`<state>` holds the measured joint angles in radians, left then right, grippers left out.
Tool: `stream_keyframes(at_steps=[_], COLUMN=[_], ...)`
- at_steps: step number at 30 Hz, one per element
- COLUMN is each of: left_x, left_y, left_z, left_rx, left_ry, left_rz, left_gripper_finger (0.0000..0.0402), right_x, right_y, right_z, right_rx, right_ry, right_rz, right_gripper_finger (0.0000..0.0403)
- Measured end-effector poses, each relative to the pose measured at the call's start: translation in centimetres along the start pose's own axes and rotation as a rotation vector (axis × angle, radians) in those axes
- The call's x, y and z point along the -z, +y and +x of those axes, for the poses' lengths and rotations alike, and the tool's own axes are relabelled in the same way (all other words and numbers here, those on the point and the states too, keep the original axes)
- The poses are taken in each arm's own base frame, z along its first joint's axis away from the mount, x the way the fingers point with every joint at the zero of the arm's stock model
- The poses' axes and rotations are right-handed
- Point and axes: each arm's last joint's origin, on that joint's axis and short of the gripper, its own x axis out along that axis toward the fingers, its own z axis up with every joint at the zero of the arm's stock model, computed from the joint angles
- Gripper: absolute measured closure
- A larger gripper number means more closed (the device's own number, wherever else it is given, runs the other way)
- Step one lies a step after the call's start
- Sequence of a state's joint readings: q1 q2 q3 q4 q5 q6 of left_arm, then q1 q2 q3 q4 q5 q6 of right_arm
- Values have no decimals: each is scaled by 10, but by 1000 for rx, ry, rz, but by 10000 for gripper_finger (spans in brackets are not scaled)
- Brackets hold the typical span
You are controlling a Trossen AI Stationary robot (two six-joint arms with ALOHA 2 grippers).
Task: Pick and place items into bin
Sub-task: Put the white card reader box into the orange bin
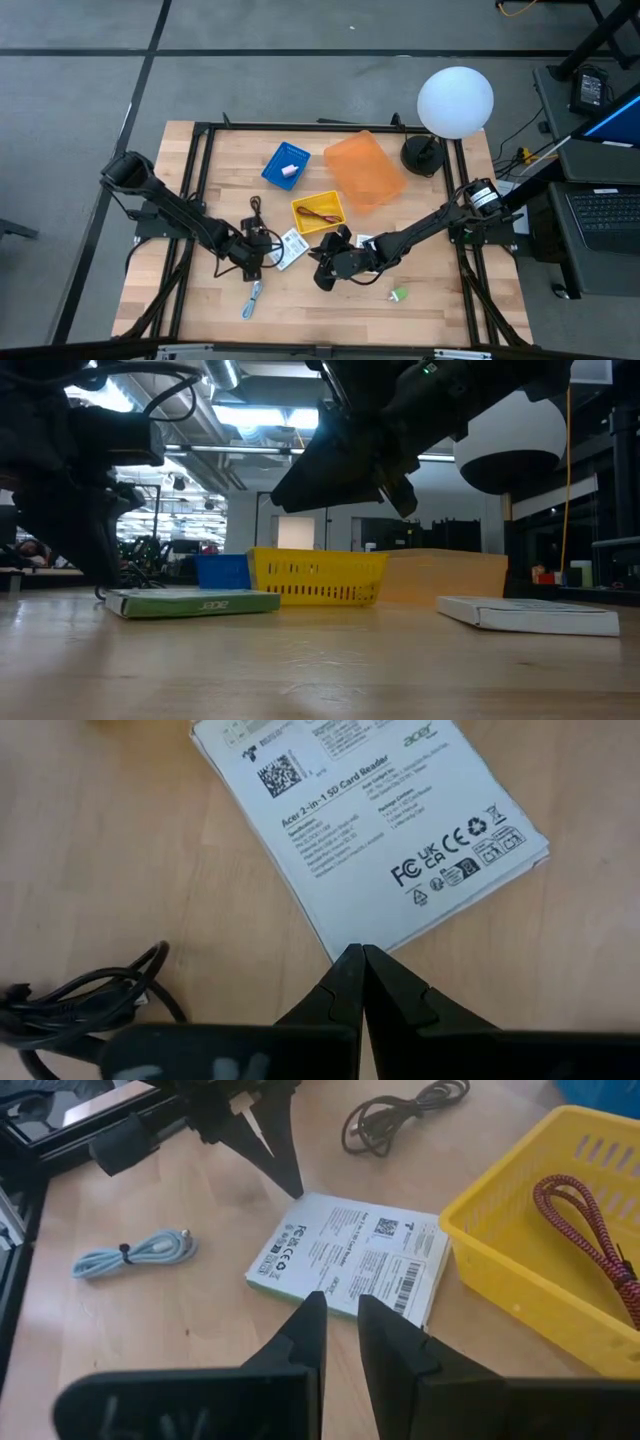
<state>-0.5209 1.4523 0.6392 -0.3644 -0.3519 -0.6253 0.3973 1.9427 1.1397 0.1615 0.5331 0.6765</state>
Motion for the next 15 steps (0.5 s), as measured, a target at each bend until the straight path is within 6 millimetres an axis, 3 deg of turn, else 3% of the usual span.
stream_keyframes(at_steps=[15], left_x=[-1], left_y=[1], left_z=[-2], left_rx=[1], left_ry=[-11], left_rz=[-2], left_gripper_finger=[398], right_x=[0], right_y=[0], right_z=[0], right_rx=[0], right_ry=[1], right_rz=[-2], right_gripper_finger=[359])
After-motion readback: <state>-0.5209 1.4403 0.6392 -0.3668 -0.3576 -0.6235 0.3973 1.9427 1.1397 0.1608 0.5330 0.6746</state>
